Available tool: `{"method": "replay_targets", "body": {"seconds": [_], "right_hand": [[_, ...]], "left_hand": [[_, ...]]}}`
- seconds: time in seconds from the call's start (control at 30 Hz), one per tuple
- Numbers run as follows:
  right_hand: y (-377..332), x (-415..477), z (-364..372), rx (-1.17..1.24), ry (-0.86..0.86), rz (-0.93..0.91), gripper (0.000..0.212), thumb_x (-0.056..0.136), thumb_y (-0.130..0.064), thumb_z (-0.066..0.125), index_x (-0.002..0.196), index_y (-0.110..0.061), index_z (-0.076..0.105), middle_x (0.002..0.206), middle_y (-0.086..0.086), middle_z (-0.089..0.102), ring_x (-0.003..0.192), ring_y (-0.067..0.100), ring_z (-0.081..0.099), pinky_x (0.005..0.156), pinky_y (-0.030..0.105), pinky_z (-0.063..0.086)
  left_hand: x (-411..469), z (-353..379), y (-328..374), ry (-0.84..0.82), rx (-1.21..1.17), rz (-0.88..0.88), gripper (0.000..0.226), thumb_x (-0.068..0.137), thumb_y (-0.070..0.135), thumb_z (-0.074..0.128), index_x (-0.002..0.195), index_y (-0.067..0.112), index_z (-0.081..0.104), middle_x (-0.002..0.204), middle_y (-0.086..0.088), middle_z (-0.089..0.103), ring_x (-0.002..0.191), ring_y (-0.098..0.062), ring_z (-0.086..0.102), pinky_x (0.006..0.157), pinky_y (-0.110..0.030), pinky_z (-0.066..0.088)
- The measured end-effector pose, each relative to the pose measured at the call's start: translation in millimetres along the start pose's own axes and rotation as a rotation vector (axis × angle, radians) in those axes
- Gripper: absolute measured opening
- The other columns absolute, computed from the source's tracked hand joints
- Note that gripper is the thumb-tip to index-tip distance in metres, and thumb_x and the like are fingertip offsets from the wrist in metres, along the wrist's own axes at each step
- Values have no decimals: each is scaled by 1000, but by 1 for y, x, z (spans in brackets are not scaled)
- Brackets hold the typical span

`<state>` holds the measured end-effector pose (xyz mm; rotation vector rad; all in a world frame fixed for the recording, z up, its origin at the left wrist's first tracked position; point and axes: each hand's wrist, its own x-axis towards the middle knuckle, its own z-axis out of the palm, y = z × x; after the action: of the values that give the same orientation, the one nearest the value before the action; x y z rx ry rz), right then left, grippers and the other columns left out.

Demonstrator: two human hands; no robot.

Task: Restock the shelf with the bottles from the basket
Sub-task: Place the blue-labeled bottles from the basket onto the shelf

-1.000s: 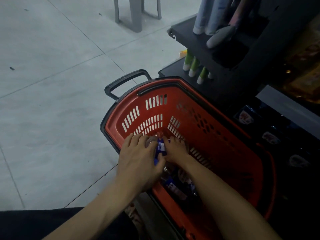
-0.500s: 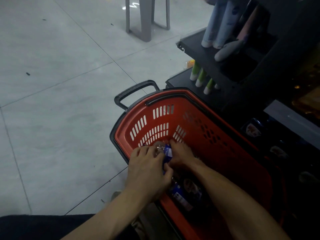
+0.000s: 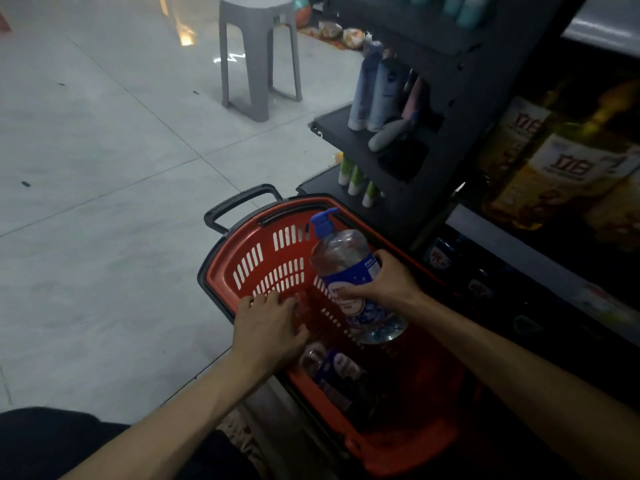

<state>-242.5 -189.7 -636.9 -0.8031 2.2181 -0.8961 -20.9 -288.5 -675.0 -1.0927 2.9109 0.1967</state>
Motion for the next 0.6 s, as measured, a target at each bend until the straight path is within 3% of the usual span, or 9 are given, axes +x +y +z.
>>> {"method": "replay_targets", "body": {"seconds": [0.13,0.23,0.3,0.4,0.5,0.6], "right_hand": [[-6,-40,-41,178,11,15,86,51,-35,100,123,-22,55,110,-4,70,93,11,70,70,27,59],[-9,-70,-65,290,20,-4,82,54,-30,99,124,-25,57,111,-3,73,95,14,73,73,31,61],[-10,-90,-80,365,18,-29,79,58,-28,97,127,-25,59,113,-1,75,95,14,75,74,33,62],[-11,-117,-101,450,2,-67,75,63,-28,95,129,-23,61,116,1,76,100,18,75,85,42,61],[-13,-140,-117,542,7,-98,68,69,-25,91,130,-21,62,116,4,76,104,24,74,89,47,60],[-15,-163,-131,640,3,-118,56,77,-19,83,130,-18,64,116,8,76,103,27,74,80,40,63]], "left_hand": [[1,-7,1,-15,-24,45,68,84,70,41,139,33,56,129,2,63,119,-21,58,103,-44,44],[2,-24,18,-42,-178,53,79,83,78,41,147,33,49,138,3,60,125,-19,57,108,-46,45],[2,-42,40,-97,-499,60,74,90,75,52,149,31,48,140,5,59,126,-16,57,108,-44,49],[-7,-76,80,-328,-1148,62,63,89,70,58,142,36,52,131,14,62,122,-10,60,110,-44,48],[-14,-100,117,-503,-1445,71,45,91,65,60,126,37,62,125,7,72,116,-15,69,100,-37,52],[-20,-110,144,-553,-1567,116,34,93,42,68,125,30,65,128,-8,72,110,-17,74,93,-37,57]]}}
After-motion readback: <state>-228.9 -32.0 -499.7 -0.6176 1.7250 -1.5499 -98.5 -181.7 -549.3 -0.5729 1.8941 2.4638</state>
